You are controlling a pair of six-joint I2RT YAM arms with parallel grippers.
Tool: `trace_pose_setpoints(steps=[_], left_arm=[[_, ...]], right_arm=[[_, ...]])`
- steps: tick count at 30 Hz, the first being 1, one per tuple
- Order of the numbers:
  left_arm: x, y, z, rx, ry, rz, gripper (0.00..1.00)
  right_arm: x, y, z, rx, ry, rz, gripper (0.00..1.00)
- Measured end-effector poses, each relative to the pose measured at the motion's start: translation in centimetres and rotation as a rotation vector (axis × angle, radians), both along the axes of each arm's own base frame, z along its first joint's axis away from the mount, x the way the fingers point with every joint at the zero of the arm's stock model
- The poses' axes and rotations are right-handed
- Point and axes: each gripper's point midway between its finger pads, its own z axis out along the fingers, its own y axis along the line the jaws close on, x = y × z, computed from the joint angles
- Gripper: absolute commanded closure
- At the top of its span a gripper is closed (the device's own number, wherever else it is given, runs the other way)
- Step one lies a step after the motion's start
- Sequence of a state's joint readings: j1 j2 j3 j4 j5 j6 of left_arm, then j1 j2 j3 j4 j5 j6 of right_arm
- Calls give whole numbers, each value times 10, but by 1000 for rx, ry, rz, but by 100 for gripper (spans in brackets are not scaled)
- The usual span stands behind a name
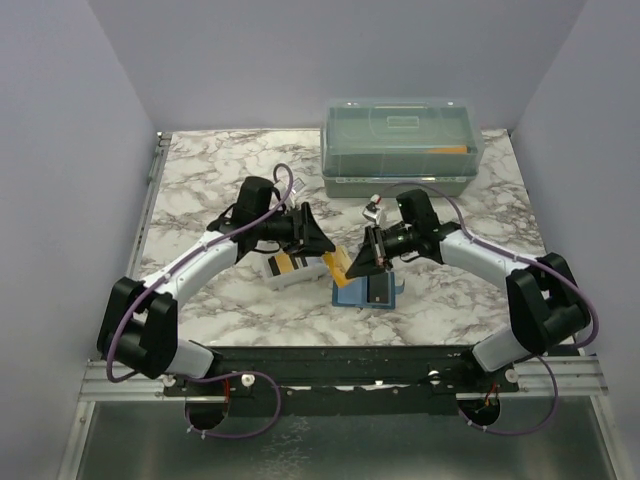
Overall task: Put the credit cards into the card holder
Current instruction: Insert the credit card into the card holder.
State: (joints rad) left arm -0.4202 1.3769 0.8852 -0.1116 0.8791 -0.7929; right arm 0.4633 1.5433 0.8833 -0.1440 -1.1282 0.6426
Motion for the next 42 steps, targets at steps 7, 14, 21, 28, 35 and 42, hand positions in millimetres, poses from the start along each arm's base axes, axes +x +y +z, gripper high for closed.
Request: trace_pose_setpoints(steps=[7,14,21,28,35,42], left_arm=[[16,-5,-36,221,-18,73,45],[-6,-29,-89,413,-38,29,58],[-23,-60,-107,443,-107,-37,78],[-22,-59,-148,548,-83,-25,86],[-17,-55,-162,579,-91,-2,93],[-17,-56,-164,568,-89,11,97]], right_arm=[[-11,-40,-84,-352,45,-219,100],[-37,-62,-115,-437,124,-304,100],[-32,-62,-114,-407,100,-347,100],[-23,-74,-109,-398,65,-405,100],[-30,-76,-118,-389,71,-395,100],[-30,-74,-121,-370,51,-369,100]])
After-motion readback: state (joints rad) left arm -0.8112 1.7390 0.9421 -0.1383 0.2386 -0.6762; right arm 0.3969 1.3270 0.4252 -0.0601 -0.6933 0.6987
